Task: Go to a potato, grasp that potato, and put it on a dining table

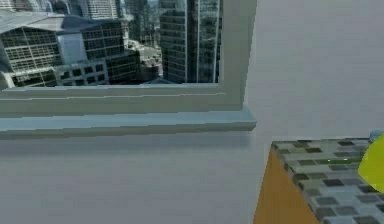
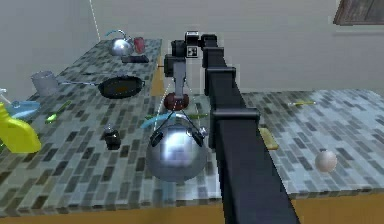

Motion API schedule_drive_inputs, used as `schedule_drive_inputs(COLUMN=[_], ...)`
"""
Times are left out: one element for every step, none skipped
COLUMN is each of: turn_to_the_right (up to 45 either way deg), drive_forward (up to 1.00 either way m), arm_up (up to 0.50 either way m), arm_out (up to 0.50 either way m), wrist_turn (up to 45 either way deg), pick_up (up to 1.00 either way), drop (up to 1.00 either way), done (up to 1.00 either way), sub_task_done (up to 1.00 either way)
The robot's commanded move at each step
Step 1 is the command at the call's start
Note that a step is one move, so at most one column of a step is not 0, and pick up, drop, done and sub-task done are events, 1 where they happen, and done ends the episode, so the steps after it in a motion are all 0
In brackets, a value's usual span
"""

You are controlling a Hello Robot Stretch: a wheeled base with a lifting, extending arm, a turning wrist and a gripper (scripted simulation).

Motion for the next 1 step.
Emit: schedule_drive_inputs(turn_to_the_right=[0.0], drive_forward=[0.00], arm_up=[0.00], arm_out=[0.00], wrist_turn=[45.0], pick_up=[0.00], drop=[0.00], done=[0.00], sub_task_done=[0.00])
